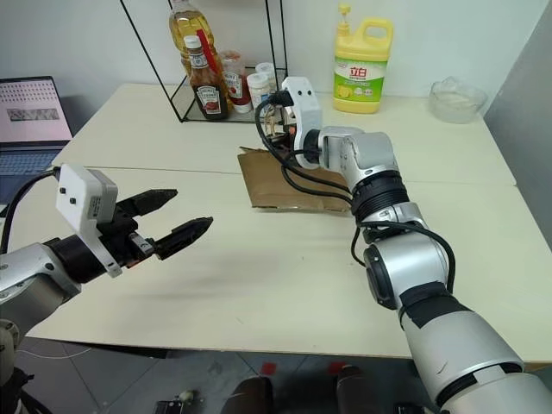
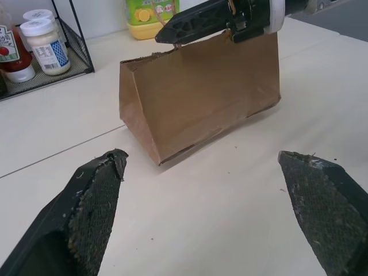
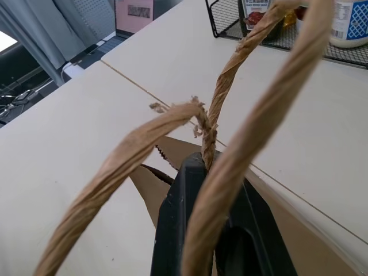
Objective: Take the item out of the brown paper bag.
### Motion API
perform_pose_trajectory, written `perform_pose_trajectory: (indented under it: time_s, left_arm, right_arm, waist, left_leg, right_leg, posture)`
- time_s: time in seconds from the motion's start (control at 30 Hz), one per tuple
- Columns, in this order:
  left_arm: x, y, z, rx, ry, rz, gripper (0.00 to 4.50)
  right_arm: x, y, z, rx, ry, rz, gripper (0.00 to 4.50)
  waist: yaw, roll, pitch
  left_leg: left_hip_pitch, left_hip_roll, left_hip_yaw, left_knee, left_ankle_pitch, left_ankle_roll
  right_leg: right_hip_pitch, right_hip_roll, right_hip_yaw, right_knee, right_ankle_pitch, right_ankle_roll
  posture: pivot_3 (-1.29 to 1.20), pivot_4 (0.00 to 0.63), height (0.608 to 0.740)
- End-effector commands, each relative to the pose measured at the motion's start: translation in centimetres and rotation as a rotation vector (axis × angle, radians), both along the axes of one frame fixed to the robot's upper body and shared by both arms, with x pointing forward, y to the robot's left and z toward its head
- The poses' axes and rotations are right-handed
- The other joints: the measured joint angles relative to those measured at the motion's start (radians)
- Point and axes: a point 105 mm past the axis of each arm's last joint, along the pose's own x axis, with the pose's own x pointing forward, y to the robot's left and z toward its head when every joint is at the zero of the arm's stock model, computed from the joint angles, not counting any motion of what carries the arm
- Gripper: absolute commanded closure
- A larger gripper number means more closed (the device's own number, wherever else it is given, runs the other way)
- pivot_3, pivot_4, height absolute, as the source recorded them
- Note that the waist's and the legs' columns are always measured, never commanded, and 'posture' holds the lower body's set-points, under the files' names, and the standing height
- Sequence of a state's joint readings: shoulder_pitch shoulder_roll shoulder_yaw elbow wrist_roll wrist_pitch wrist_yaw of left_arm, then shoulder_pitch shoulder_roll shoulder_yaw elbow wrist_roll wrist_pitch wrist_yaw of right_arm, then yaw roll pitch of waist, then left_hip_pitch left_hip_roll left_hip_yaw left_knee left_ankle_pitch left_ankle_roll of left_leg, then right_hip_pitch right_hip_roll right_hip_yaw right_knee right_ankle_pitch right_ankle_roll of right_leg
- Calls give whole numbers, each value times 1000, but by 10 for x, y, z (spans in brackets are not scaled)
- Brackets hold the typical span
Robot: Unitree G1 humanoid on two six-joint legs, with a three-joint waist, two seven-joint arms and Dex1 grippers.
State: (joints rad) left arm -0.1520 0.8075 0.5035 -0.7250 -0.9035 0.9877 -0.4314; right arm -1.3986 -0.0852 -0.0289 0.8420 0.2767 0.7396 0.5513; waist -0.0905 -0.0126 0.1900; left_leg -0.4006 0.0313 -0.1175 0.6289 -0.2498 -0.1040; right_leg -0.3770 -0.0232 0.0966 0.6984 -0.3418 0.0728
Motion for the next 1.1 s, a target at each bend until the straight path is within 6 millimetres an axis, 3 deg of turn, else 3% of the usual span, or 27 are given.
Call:
perform_pose_trajectory:
  time_s: [0.03, 0.3, 0.73, 0.83, 1.1]
  left_arm:
    - [-4, 3, 11, 7, -56, 4, 0]
    - [-4, 10, 12, 14, -66, 36, 0]
    - [-2, 8, 10, 15, -61, 33, 0]
    - [-1, 7, 10, 14, -61, 28, 0]
    - [2, 7, 10, 15, -56, 17, 0]
  right_arm:
    - [-8, 11, 34, 66, -80, 21, 4456]
    - [-11, 22, 26, 82, -31, 5, 4456]
    - [0, 24, -18, 94, 22, -61, 4456]
    - [1, 21, -20, 88, -1, -54, 3899]
    - [-8, 12, -3, 37, -137, 42, 1140]
  waist:
    - [0, 0, 0]
    - [0, 0, 0]
    - [0, 0, 0]
    - [-1, 0, 0]
    - [0, 0, 0]
  left_leg:
    - [0, 0, 0, 0, 0, 0]
    - [0, 0, 0, 0, 0, 0]
    - [0, 0, 0, 0, 0, 1]
    - [0, 0, 0, 0, 0, 1]
    - [0, 0, 0, 0, 0, 0]
  right_leg:
    - [0, 0, 0, 0, 0, 0]
    - [-1, 0, 0, 0, 0, 0]
    - [-1, 0, 0, 1, 0, 0]
    - [-1, 0, 0, 1, 0, 0]
    - [-1, 0, 0, 1, 0, 0]
  posture:
    - [0, 150, 740]
    - [0, 150, 740]
    - [0, 150, 740]
    - [0, 150, 740]
    - [0, 150, 740]
